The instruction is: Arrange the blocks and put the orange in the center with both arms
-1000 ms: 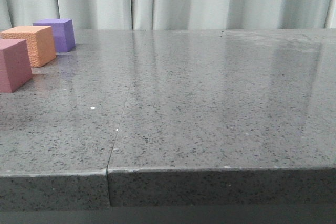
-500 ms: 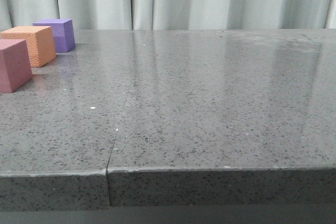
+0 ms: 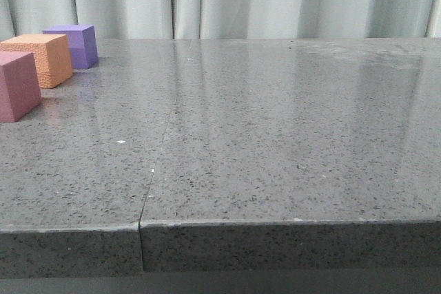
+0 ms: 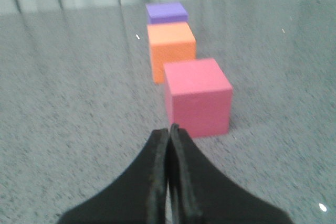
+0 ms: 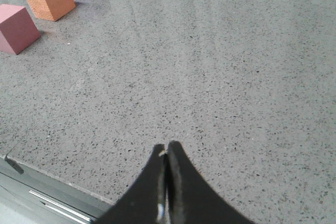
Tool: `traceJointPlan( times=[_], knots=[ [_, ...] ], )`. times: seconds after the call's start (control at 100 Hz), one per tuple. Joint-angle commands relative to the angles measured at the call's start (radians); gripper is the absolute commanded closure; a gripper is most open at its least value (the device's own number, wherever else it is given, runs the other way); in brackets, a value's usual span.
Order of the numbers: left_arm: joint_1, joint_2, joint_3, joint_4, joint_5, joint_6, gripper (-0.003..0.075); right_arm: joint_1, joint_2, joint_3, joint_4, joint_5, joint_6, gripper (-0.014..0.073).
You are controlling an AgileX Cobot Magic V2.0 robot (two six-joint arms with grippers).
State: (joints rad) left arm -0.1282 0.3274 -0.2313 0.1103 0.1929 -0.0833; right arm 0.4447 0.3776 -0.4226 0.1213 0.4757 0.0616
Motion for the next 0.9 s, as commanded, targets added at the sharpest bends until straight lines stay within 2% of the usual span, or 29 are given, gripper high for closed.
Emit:
traceJointPlan(
  times=[0.0,0.33,0.51,0.58,0.62,0.89],
  knots=[
    [0.033,-0.033,0.009,-0.032,-0.162,0.032,0.0741,0.003,0.005,-0.026,-0.002,-0.073,-0.011,0.0663],
    [0.114,-0.262,0.139,-0.064,-0.162,0.032,0.0741,0.003,0.005,-0.026,-0.002,-0.073,-0.011,0.0663],
    [0.125,-0.36,0.24,-0.089,-0.193,0.032,0.0741,0.003,0.005,-0.026,-0.002,-0.073,-0.011,0.0663],
    [0.125,-0.362,0.275,-0.116,-0.236,0.032,0.0741,0.003,0.005,-0.026,-0.002,-0.073,-0.011,0.0663],
    [0.125,-0.362,0.272,-0.117,-0.206,0.032,0.0741,0.003,0.005,-0.026,-0.002,-0.073,-0.011,0.0663],
    [0.125,-0.362,0.272,-0.117,-0.212,0.03,0.0741,0.003,0.006,-0.026,-0.002,-0.073,-0.011,0.0663]
  ],
)
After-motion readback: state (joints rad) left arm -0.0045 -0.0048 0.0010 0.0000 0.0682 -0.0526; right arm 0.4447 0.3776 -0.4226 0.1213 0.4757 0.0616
